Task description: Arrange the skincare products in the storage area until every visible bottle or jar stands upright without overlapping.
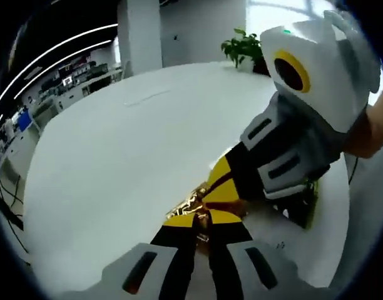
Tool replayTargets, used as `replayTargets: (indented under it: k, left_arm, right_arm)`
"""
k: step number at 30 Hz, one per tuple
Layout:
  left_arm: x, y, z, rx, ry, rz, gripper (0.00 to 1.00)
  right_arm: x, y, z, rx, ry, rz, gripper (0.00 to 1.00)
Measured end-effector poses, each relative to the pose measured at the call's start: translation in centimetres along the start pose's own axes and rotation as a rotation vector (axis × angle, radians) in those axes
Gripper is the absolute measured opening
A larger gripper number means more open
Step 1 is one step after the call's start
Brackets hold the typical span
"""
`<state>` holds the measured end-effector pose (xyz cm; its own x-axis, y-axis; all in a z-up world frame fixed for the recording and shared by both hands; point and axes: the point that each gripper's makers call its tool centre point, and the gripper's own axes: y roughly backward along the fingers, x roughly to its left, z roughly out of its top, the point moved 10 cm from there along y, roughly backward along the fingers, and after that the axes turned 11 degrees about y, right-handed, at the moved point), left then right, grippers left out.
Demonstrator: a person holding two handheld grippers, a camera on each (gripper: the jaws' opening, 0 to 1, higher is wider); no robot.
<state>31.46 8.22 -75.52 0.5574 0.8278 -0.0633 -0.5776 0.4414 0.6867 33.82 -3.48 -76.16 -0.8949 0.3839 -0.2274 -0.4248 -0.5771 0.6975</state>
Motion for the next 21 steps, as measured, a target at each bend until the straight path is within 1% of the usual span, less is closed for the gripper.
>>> replayTargets:
  k: [1, 2, 4, 6, 9, 10, 11, 13, 14, 15, 17, 21]
  left_arm:
    - [0.0, -0.1, 0.1, -0.024, -0.015, 0.000, 0.10]
    - [0.1, -0.1, 0.0, -0.010, -0.021, 0.005, 0.09]
    - [0.2, -0.2, 0.0, -0.003, -0.057, 0.011, 0.08]
    - [0.4, -0.4, 0.0, 0.006, -0.076, 0.001, 0.07]
    - [0.4, -0.4, -0.1, 0.014, -0.065, -0.004, 0.06]
    - [0.4, -0.4, -0.1, 0.016, -0.068, -0.007, 0.06]
    - [0.4, -0.4, -0.1, 0.016, -0.068, -0.008, 0.06]
    - [0.4, -0.4, -0.1, 0.016, -0.067, -0.008, 0.06]
    - [0.5, -0.5, -0.1, 0.016, -0.068, -0.009, 0.06]
    - [0.5, -0.5, -0.1, 0.013, -0.067, -0.008, 0.06]
    - [0.5, -0.4, -0.1, 0.014, -0.065, -0.012, 0.06]
    - [0.5, -0.5, -0.1, 0.014, -0.068, -0.015, 0.06]
  right_arm:
    - [0.0, 0.1, 0.0, 0.000, 0.002, -0.001, 0.01]
    - [0.0, 0.1, 0.0, 0.000, 0.002, -0.001, 0.01]
    - [0.0, 0.1, 0.0, 0.000, 0.003, -0.002, 0.01]
    - [0.0, 0.1, 0.1, 0.002, 0.004, -0.002, 0.02]
    - [-0.1, 0.0, 0.1, 0.006, 0.019, -0.011, 0.05]
    - [-0.2, 0.1, 0.2, 0.011, 0.036, -0.018, 0.06]
    - [-0.5, 0.2, 0.2, 0.016, 0.080, -0.040, 0.08]
    - [-0.7, 0.5, 0.6, 0.007, 0.091, -0.056, 0.10]
    - [-0.8, 0.7, 0.7, -0.001, 0.089, -0.062, 0.10]
    - [-1.0, 0.9, 0.9, -0.023, 0.084, -0.068, 0.11]
    - [-1.1, 1.1, 1.0, -0.029, 0.085, -0.077, 0.11]
    - [-1.2, 1.6, 0.9, -0.030, 0.072, -0.090, 0.17]
